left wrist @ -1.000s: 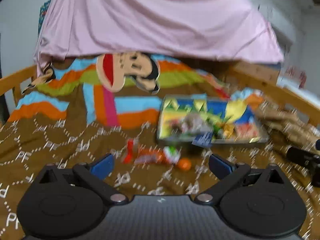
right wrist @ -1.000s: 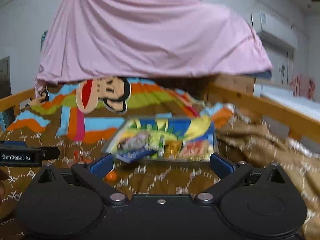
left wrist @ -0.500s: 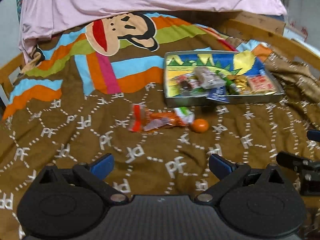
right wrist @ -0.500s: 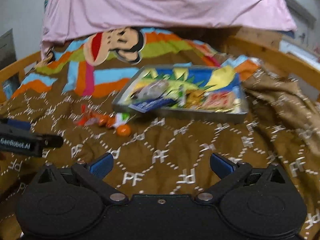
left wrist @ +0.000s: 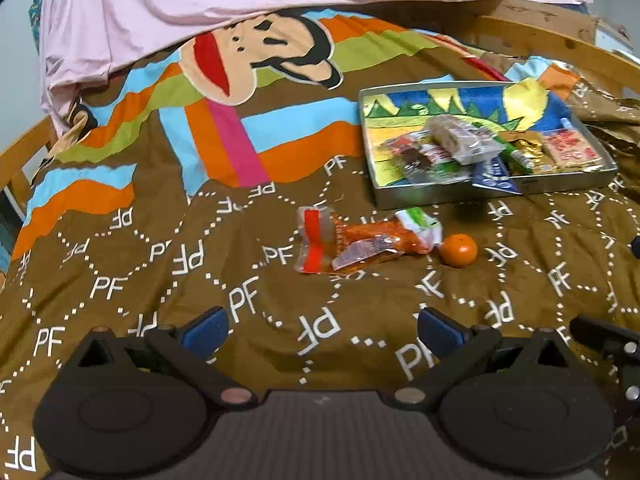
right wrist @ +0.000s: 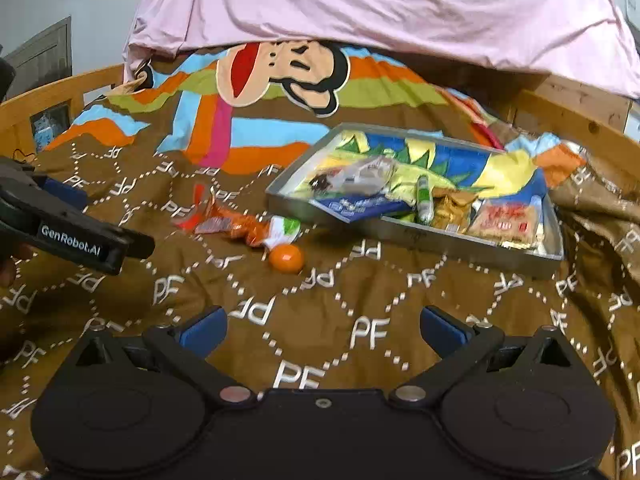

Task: Organize snacks
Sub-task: 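Withdraw both grippers from the tray toward the orange pack and mandarin, then grasp the orange spicy-strip pack with the left gripper while the right gripper grasps the mandarin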

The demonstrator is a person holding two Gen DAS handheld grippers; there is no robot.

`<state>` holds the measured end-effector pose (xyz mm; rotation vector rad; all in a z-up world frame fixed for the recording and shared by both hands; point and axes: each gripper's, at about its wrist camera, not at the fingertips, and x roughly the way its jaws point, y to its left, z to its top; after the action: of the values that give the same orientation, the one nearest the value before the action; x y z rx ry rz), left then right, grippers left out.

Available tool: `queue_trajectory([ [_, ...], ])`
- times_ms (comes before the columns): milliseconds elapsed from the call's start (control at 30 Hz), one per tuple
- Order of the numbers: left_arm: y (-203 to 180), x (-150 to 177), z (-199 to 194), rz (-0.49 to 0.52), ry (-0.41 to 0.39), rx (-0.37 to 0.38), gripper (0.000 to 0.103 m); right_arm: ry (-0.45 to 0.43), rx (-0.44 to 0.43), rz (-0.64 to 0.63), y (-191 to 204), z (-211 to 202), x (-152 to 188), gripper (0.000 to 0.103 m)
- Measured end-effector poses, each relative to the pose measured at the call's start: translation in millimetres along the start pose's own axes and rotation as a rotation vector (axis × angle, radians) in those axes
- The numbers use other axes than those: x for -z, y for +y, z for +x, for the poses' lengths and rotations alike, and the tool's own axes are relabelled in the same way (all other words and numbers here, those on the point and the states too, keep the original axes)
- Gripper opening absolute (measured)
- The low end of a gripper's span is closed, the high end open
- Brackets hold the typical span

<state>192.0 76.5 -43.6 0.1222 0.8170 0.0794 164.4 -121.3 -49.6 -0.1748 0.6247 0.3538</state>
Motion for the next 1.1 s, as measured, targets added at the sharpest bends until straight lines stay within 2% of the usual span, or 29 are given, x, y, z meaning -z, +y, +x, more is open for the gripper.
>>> queue_trajectory([
  [167,7,-6,12,-0.045,-0.004,0.012,0.102,-0.028,0.023,-0.027,-2,11,-2,0.102],
  [333,9,-16,25,-0.001,-0.03,0.021,0.103,-0.045,-0.022,-0.034,-4,26,-7,0.102],
  [433,11,-26,39,0.088,-0.019,0.051,0.103,-0.035,-0.044,-0.028,-3,38,-11,0.102],
  [533,10,-41,51,0.166,-0.043,0.074,0.103,-0.036,-0.046,-0.06,-2,50,-11,0.102],
  [667,-6,-59,61,0.312,-0.073,0.171,0.103,-0.015,-0.054,-0.083,-1,67,-10,0.102],
  [700,-11,-63,64,0.357,-0.072,0.202,0.103,-0.002,-0.055,-0.084,0,72,-10,0.098],
  [900,-36,-73,93,0.605,-0.022,0.31,0.103,-0.012,-0.075,-0.129,10,84,-13,0.091],
  [1100,-44,-69,115,0.756,0.063,0.387,0.102,-0.002,-0.086,-0.12,6,106,-15,0.086],
])
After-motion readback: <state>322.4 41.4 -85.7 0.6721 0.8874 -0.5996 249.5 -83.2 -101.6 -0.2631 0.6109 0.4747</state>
